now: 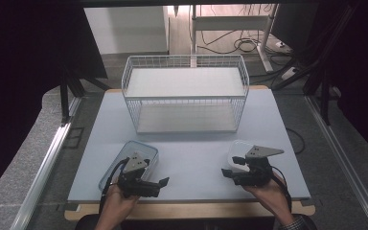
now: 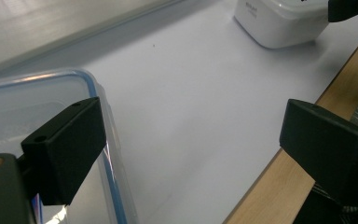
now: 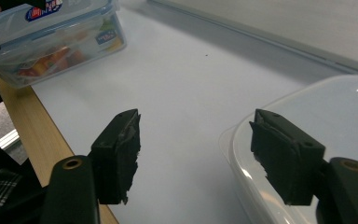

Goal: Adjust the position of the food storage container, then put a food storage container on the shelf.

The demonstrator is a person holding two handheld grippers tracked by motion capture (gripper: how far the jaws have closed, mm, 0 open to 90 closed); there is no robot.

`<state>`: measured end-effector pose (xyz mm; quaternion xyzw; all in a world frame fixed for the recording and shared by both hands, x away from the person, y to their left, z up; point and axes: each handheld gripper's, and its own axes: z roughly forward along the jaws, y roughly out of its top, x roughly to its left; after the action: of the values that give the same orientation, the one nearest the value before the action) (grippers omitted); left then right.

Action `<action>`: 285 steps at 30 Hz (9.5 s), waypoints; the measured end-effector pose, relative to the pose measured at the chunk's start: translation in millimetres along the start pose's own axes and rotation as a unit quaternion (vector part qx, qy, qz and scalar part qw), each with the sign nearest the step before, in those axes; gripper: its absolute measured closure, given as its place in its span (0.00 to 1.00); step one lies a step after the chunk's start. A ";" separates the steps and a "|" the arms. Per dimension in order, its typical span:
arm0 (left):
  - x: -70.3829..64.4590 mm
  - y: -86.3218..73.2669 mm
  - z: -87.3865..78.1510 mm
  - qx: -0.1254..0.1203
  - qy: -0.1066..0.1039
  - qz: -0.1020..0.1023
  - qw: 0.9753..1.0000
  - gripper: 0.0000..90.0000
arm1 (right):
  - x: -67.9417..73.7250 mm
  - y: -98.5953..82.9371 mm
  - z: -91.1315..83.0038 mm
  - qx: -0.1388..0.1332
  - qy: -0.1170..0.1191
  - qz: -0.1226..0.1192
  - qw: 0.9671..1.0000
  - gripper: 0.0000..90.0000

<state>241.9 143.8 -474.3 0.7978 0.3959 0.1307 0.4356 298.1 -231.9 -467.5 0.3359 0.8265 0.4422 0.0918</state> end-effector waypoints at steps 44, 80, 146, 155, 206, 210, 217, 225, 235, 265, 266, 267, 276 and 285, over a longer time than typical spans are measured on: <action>1.4 1.3 -16.7 -0.011 0.034 0.020 0.999 0.17 | -22.4 40.4 25.3 0.054 -0.051 -0.049 0.996 1.00; 4.8 -2.6 -19.2 -0.014 0.021 0.011 1.000 0.28 | -48.7 1.7 -11.7 0.086 -0.103 -0.007 0.991 1.00; 39.7 -70.2 -85.6 -0.030 0.116 -0.102 0.988 1.00 | -27.4 4.1 1.5 0.068 -0.069 -0.033 0.995 0.98; 28.3 -93.2 -85.4 0.004 0.085 -0.109 0.990 0.99 | -22.9 4.3 2.0 0.068 -0.072 -0.039 0.994 0.97; 112.2 -0.9 24.3 0.002 0.100 -0.096 0.990 1.00 | -19.7 58.0 109.3 0.070 -0.015 -0.042 0.997 1.00; 105.7 7.6 35.3 0.006 0.083 -0.083 0.993 1.00 | -20.7 44.5 93.1 0.071 -0.016 -0.033 0.997 1.00; 105.5 18.9 59.0 0.016 0.081 -0.079 0.993 0.99 | -38.2 43.3 89.2 0.078 -0.059 -0.019 0.995 0.98; 103.0 12.1 69.0 0.049 0.059 -0.081 0.994 1.00 | -28.2 43.4 97.7 0.098 -0.075 -0.030 0.992 1.00; 82.2 7.0 63.1 0.060 0.046 -0.077 0.994 1.00 | -13.7 32.2 81.3 0.112 -0.095 -0.038 0.988 1.00; 59.6 -20.4 1.8 -0.013 0.024 -0.033 0.999 0.25 | -4.8 11.7 14.6 0.027 -0.033 -0.022 0.999 0.43; 59.1 -21.7 1.8 -0.010 0.023 -0.033 0.999 0.22 | -4.9 10.6 14.2 0.029 -0.030 -0.020 0.999 0.38; 58.5 -22.5 2.6 -0.004 0.023 -0.032 0.999 0.19 | -4.8 9.4 13.7 0.028 -0.030 -0.020 0.999 0.35; 55.9 -23.2 11.5 0.002 0.031 0.003 1.000 0.08 | -7.5 8.0 19.3 0.018 -0.021 -0.021 0.999 0.15; 56.9 -16.1 13.5 0.010 0.010 -0.016 1.000 0.07 | -3.5 14.4 25.4 0.022 -0.023 -0.033 0.999 0.09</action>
<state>278.1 183.2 -502.8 0.7943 0.4145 0.1280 0.4254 318.9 -211.6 -471.7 0.3203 0.8443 0.4129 0.1182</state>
